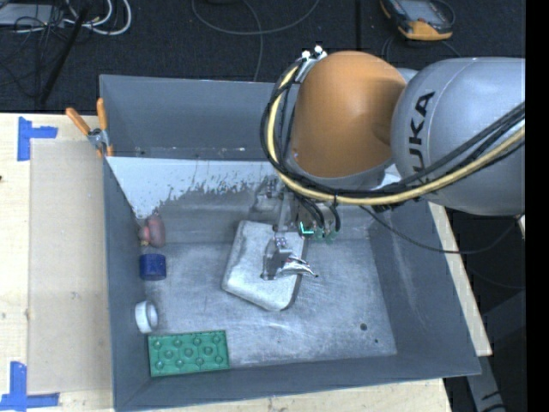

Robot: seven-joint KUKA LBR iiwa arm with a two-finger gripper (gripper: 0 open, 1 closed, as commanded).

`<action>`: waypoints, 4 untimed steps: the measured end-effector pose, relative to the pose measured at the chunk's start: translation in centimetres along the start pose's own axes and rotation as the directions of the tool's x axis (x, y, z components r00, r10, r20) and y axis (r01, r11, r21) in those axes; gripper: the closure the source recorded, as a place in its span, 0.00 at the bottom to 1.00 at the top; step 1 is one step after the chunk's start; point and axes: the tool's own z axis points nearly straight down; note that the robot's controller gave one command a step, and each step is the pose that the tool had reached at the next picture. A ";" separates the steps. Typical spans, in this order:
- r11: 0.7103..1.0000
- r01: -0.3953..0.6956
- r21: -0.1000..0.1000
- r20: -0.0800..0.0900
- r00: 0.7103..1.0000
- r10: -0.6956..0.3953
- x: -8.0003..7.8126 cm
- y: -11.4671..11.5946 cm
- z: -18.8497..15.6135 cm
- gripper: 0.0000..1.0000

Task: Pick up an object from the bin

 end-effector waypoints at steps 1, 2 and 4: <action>0.981 0.192 -0.002 0.024 0.981 -0.192 -4.2 -5.1 13.4 0.00; 0.918 0.397 0.003 0.005 0.918 -0.397 1.3 -10.2 12.4 0.00; 0.930 0.367 0.004 0.008 0.930 -0.367 -0.3 -12.2 16.9 1.00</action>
Offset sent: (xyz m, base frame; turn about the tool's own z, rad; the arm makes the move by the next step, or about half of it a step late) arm 0.0395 -0.0614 -0.1637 -0.2046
